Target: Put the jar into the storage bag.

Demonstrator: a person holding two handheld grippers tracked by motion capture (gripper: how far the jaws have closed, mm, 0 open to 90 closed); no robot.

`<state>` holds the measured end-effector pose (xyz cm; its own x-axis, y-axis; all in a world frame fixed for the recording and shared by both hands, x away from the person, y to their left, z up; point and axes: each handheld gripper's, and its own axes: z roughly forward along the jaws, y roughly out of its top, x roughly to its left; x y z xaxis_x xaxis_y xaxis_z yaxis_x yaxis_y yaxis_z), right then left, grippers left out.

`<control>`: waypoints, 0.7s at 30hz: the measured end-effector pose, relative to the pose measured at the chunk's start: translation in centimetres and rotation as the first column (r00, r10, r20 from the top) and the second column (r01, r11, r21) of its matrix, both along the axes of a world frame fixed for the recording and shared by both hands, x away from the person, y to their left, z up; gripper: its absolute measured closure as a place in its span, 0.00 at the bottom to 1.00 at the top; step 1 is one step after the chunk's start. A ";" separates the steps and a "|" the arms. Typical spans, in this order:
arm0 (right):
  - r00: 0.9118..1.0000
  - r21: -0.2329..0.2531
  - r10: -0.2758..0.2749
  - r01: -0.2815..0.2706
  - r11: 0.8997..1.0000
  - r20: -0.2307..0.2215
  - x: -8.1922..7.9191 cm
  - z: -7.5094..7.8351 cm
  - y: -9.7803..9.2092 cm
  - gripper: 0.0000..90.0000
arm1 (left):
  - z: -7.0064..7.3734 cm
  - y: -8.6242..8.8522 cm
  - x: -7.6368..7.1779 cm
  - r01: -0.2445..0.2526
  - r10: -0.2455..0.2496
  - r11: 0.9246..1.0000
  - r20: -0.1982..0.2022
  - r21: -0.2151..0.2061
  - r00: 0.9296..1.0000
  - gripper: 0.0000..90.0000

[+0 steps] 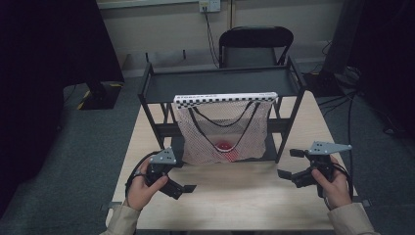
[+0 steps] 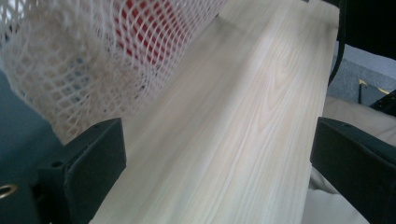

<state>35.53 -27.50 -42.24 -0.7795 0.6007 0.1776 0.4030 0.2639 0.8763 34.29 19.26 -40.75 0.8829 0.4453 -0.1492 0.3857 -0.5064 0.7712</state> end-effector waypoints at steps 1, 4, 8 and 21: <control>1.000 -0.004 -0.003 0.003 1.000 -0.001 0.0 -0.2 -0.1 0.00 | -0.2 0.1 0.0 -0.002 0.002 1.000 0.000 0.002 1.000 0.03; 1.000 -0.023 -0.006 0.006 1.000 -0.008 -0.2 -0.7 -0.3 0.00 | -0.8 0.4 -0.1 -0.008 0.008 1.000 -0.007 0.014 1.000 0.03; 1.000 -0.042 -0.010 0.009 0.999 -0.020 -0.3 -1.5 -0.6 0.00 | -1.8 0.6 -0.2 -0.018 0.019 1.000 -0.015 0.018 1.000 0.03; 0.993 -0.220 -0.090 0.072 0.973 -0.076 -0.3 -6.2 -1.5 0.01 | -6.7 1.9 0.0 -0.080 0.088 0.991 -0.067 0.110 0.994 0.03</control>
<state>35.25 -29.03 -48.40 -0.7144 0.6926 0.0995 0.5012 0.4073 0.7635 34.34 21.16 -47.42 0.8304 0.5341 -0.1584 0.4828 -0.5481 0.6830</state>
